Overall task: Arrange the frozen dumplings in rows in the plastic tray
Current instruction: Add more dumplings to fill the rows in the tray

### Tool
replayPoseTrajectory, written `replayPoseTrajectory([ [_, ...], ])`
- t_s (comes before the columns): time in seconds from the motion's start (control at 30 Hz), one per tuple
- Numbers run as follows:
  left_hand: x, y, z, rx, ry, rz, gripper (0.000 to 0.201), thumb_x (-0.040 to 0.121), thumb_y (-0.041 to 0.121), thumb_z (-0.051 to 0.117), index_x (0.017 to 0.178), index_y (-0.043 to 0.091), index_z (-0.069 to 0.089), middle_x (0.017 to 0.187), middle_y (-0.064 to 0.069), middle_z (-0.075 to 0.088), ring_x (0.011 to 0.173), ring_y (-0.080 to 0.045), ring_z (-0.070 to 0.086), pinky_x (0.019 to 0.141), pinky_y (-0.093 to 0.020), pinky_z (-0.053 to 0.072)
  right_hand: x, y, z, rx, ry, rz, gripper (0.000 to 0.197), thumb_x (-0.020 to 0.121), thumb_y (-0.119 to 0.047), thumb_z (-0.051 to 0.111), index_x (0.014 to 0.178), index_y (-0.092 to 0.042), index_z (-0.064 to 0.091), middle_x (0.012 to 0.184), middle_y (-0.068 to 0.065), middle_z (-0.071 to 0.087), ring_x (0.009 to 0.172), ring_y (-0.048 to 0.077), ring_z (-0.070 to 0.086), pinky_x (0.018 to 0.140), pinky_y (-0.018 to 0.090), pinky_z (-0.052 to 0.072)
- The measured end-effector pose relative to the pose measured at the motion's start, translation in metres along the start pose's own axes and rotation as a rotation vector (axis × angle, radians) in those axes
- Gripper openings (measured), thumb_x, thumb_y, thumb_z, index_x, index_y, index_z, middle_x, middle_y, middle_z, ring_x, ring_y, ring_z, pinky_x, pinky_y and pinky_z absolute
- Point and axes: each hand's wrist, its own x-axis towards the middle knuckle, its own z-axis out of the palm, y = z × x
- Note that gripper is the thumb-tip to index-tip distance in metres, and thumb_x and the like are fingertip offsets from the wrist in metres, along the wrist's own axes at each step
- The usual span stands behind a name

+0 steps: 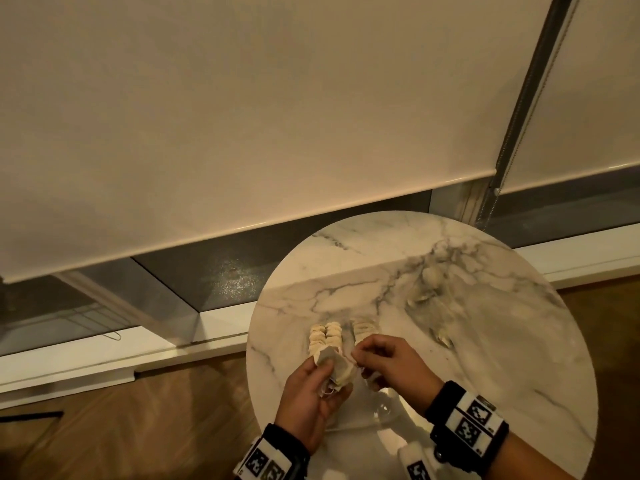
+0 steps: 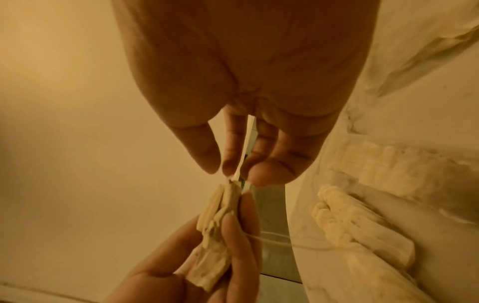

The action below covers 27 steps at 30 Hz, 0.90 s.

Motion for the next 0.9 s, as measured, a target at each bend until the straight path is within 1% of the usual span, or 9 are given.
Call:
replayPoseTrajectory([
  [0.1,0.0,-0.002,-0.001,0.088,-0.049,-0.01,0.022,0.096,0.012,0.057,0.112,0.006,0.072,0.114,-0.02,0.071,0.103,-0.031,0.067,0.075,-0.037,0.058,0.0,-0.001,0.004,-0.126,-0.006,-0.061,0.012,0.088,-0.027,0.074,0.094,-0.017,0.075,0.078,0.0,0.064,0.062,0.008,0.057,0.052,0.024,0.044],
  [0.2,-0.001,-0.003,0.0,0.153,-0.158,-0.021,0.023,0.095,0.007,0.057,0.114,0.004,0.071,0.112,-0.019,0.072,0.097,-0.027,0.07,0.075,-0.036,0.057,0.002,-0.001,0.007,-0.193,-0.01,-0.115,0.014,0.089,-0.023,0.073,0.099,-0.014,0.076,0.084,0.001,0.069,0.061,0.003,0.057,0.054,0.014,0.043],
  [0.27,0.0,-0.003,-0.001,0.211,-0.231,-0.008,0.025,0.085,-0.002,0.066,0.108,0.001,0.073,0.107,-0.02,0.072,0.094,-0.026,0.071,0.077,-0.035,0.056,0.003,0.0,0.007,-0.209,-0.018,-0.128,0.011,0.088,-0.021,0.074,0.095,-0.013,0.077,0.083,0.0,0.071,0.064,0.004,0.059,0.056,0.014,0.043],
  [0.33,0.003,-0.006,-0.002,0.282,-0.263,0.015,0.03,0.071,-0.002,0.072,0.101,0.001,0.075,0.104,-0.023,0.072,0.093,-0.029,0.07,0.081,-0.037,0.056,0.002,0.002,0.005,-0.212,-0.027,-0.133,0.007,0.087,-0.018,0.075,0.091,-0.013,0.077,0.081,-0.001,0.072,0.064,0.005,0.059,0.059,0.016,0.044],
  [0.43,0.009,-0.014,-0.009,0.322,-0.232,0.027,0.032,0.067,0.003,0.078,0.099,0.003,0.076,0.103,-0.025,0.072,0.091,-0.031,0.069,0.088,-0.042,0.056,-0.001,0.005,0.003,-0.188,-0.009,-0.135,0.004,0.087,-0.012,0.075,0.088,-0.01,0.078,0.075,-0.002,0.072,0.06,0.005,0.058,0.057,0.016,0.044],
  [0.53,0.014,-0.022,-0.016,0.321,-0.191,0.016,0.037,0.066,0.006,0.082,0.102,0.006,0.076,0.101,-0.021,0.073,0.091,-0.03,0.07,0.089,-0.041,0.056,-0.002,0.004,0.002,-0.14,0.042,-0.12,0.005,0.086,-0.01,0.074,0.087,-0.009,0.079,0.072,0.001,0.073,0.06,0.007,0.06,0.054,0.017,0.044],
  [0.63,0.019,-0.029,-0.025,0.271,-0.108,0.006,0.035,0.066,-0.002,0.083,0.1,0.004,0.074,0.095,-0.02,0.073,0.086,-0.03,0.069,0.081,-0.037,0.058,0.0,0.004,0.002,-0.125,0.084,-0.087,0.005,0.087,-0.012,0.074,0.087,-0.01,0.078,0.074,0.011,0.073,0.063,0.016,0.061,0.054,0.024,0.047],
  [0.77,0.022,-0.03,-0.038,0.207,-0.058,0.013,0.016,0.079,-0.011,0.071,0.091,-0.001,0.071,0.08,-0.015,0.07,0.074,-0.023,0.067,0.066,-0.028,0.056,0.008,0.007,0.005,-0.097,0.109,-0.033,0.007,0.085,-0.011,0.076,0.089,-0.005,0.076,0.075,0.016,0.073,0.065,0.026,0.061,0.056,0.031,0.051],
  [0.9,0.026,-0.027,-0.054,0.142,0.02,0.004,0.014,0.081,-0.008,0.071,0.093,-0.001,0.07,0.085,-0.014,0.07,0.076,-0.022,0.067,0.069,-0.03,0.057,0.021,0.014,0.006,-0.092,0.131,0.015,0.013,0.084,-0.011,0.077,0.094,-0.004,0.072,0.072,0.015,0.07,0.063,0.025,0.059,0.06,0.034,0.05],
])
